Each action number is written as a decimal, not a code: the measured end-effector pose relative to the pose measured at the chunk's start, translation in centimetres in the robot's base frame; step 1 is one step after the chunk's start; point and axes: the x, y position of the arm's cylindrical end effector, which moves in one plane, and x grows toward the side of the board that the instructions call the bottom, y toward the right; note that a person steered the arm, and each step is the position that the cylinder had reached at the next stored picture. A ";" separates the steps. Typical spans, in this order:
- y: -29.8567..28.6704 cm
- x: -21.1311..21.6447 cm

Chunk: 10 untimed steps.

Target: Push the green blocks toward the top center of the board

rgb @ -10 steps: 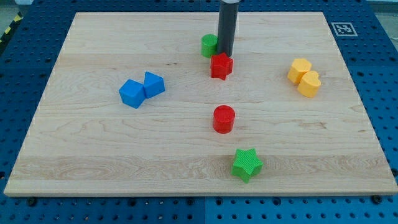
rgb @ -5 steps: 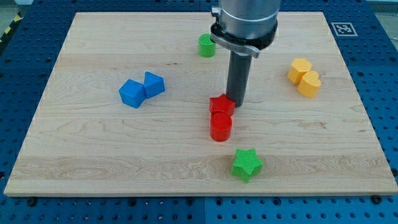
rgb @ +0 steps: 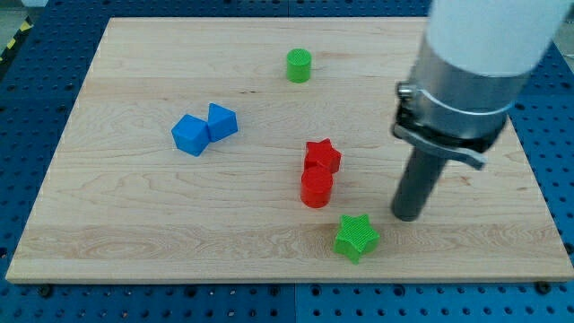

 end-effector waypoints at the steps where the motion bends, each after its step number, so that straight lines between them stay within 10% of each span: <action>1: 3.7 3.7; 6: -14.2 6.3; 10: -9.6 2.7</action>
